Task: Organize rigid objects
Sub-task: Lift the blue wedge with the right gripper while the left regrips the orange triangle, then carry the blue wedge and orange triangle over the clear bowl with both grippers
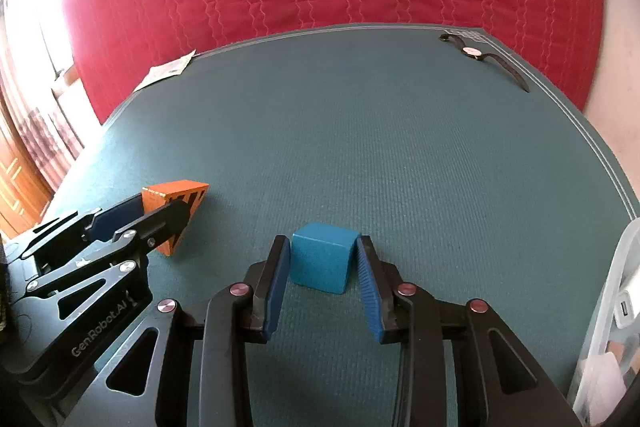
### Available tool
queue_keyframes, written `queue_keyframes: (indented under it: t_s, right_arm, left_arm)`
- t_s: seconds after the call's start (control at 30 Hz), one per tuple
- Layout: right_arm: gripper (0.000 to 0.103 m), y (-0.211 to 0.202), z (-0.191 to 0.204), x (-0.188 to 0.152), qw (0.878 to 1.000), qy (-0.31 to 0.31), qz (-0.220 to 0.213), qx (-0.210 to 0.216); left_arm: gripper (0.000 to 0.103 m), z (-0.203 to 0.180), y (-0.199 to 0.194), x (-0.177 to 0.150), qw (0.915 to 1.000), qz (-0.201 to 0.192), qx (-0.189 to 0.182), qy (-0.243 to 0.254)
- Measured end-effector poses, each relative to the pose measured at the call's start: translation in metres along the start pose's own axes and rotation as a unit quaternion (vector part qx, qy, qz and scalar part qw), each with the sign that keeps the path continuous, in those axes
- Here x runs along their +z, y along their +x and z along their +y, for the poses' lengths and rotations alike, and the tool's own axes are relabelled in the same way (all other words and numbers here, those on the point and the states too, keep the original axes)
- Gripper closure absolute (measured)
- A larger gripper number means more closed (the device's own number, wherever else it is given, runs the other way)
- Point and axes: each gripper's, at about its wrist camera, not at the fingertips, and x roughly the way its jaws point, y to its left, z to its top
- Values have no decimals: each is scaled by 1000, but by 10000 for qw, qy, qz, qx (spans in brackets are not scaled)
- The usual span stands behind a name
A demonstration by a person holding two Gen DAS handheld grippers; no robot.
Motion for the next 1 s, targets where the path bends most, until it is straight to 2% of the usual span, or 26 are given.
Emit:
queue_keyframes:
  t_s: [0.6,1.0]
  right_arm:
    - [68,-59,-7,-16,9989,58,-446,152]
    - [68,-108,-25,-28,9971,127,-755,-47]
  left_arm:
    - [72,-4,-5,-2,10000,-45,62,-39]
    - [72,-24,-15,-9,9998,-150,85,108]
